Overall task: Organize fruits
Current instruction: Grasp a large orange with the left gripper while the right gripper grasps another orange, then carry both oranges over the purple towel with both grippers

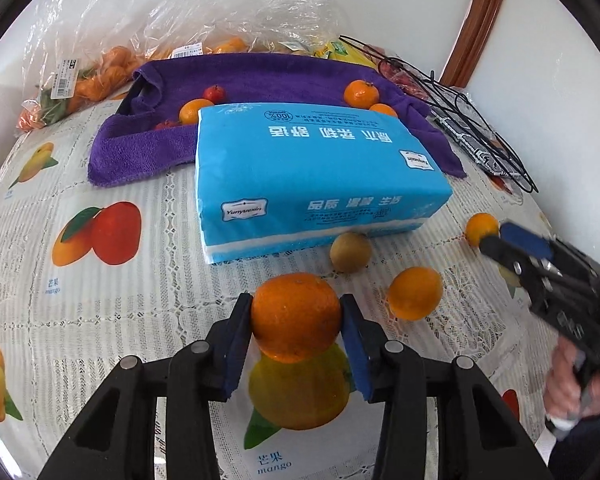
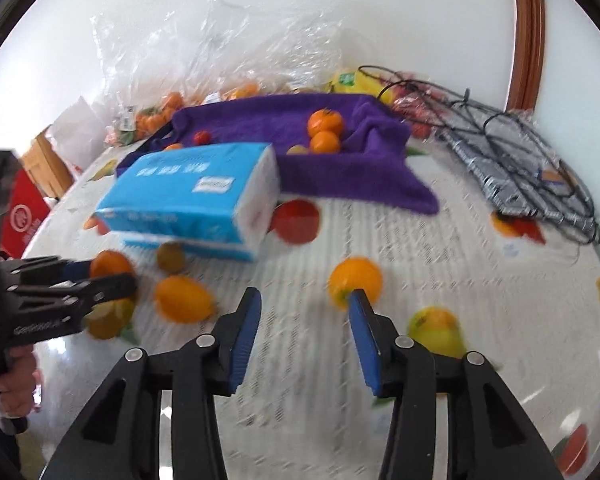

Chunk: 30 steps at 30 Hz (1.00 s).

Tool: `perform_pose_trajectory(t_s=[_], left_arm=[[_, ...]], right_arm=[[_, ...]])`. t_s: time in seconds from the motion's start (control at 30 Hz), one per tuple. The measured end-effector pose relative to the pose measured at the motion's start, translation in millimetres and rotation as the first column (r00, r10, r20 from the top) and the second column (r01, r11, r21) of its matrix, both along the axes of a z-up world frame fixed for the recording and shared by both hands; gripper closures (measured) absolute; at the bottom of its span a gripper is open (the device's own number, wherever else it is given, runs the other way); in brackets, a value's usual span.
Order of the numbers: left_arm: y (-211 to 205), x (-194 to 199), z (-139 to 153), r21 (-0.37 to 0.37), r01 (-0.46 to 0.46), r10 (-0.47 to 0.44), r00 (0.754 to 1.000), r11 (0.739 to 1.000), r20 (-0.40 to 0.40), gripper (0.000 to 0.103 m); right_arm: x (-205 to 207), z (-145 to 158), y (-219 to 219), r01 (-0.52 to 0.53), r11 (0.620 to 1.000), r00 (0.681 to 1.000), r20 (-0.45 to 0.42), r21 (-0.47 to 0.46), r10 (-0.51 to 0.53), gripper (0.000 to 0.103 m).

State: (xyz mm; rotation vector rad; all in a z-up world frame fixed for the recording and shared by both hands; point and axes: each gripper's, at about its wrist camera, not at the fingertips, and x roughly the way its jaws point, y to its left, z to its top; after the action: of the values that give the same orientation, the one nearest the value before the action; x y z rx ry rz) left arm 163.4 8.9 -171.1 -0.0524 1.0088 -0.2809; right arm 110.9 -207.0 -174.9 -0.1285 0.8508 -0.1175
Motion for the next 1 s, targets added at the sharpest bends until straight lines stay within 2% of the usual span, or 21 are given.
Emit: perform_pose_trajectory(t_s=[0.03,0.1,0.17,0.2,0.23,0.6,1.0], left_arm=[[1,1,0,-0.007,-0.001,0.001,1.0,1.0,-0.005,0.062],[3,3,0,-0.012,0.002,-0.002,1.0,1.0,-0.012,0.062],[3,4,0,-0.015,0.005,-0.006,1.0,1.0,-0.015,0.062],[3,5,0,-0.015,0.01,-0.01,1.0,1.0,-0.014,0.062],[2,6,0,-0.015,0.012,-0.012,1.0,1.0,-0.013,0.061],[-2,17,0,-0.003,0.038,-0.038,0.999,0.999,-0.003,0.062],[3,5,2,-0.015,0.031,-0.032,0.999,0.999,-0.006,0.062]], right_arm=[[8,-2,-8,0.029,0.999,1.0,0.0,-0.023,-0.029,0.05],[18,-5,-19,0.054,0.999,0.998,-0.014,-0.008,-0.054,0.05],[25,-9,-29,0.061,0.998,0.998,-0.022,0.019,-0.061,0.055],[28,-12,-33,0.065,0.998,0.997,-0.036,0.027,-0.064,0.064],[31,-15,-37,0.068,0.997,0.997,-0.05,0.04,-0.066,0.068],[47,-14,-36,0.054,0.995,0.998,-0.036,0.083,-0.051,0.068],[20,-10,-20,0.022,0.996,0.999,-0.051,0.082,-0.018,0.074]])
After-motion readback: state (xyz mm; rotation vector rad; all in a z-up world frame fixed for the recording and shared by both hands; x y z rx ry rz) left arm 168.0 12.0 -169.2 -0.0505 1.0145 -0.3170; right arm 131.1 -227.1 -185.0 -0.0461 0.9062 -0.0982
